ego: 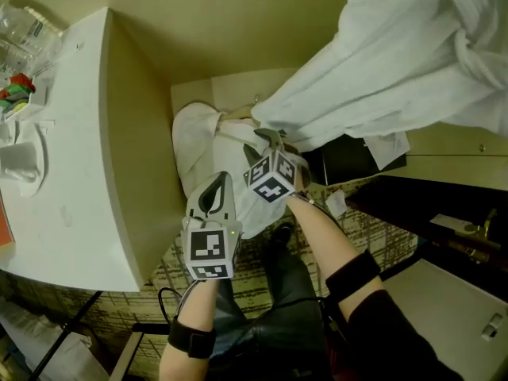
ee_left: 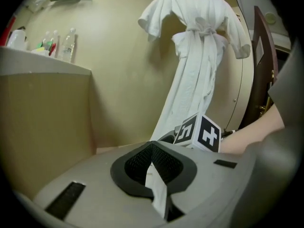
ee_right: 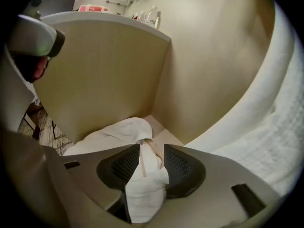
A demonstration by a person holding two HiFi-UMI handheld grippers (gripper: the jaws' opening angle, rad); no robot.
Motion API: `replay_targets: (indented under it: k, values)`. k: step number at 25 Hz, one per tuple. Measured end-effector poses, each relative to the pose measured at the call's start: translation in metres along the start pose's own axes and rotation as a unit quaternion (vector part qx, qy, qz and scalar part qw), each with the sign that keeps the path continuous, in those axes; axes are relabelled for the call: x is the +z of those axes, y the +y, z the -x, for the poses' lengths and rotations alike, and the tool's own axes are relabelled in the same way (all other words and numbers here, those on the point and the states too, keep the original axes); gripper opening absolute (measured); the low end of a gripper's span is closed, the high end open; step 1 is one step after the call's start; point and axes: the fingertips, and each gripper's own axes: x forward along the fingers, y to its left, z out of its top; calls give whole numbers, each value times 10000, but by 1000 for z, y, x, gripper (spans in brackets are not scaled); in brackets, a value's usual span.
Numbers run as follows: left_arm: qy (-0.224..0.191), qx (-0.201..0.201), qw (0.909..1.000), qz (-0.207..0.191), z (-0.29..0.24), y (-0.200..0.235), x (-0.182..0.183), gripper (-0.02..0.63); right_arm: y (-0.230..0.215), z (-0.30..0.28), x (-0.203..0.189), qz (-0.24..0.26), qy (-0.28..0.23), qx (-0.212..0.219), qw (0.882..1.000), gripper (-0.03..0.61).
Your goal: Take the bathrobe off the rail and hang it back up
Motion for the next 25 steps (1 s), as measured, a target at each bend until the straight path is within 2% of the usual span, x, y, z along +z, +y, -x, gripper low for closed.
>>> replay_targets:
  k: [3,4,8,12,15,19,25]
  values:
    - [-36,-7,10000,-29,-20,8,-12,3,-6,-35,-9,185,135,-58,9997,185]
    - [-44,-4,10000,-41,-27,11,-16,3,-9,-46,-12,169,189,-66,9997,204]
    - [-62,-6,10000,38,-51,20,-34,3,-24,-87,-34,-133,446,-92,9989,241]
    - [-110,-65,9997,189,-70,25,-51,3,-36,-122,-57,-325,632,-148,9974,241]
    - [-221,-52,9986,487,-77,25,-55,3,-47,-145,-75,-493,732,-254,9958,241]
    - [-279,-121,9982,525,-85,25,-64,3,-61,-174,-98,-638,920,-373,9930,240]
    - [-189,-65,9979,620,-100,38,-86,3,-67,-210,-129,-769,1328,-283,9877,241]
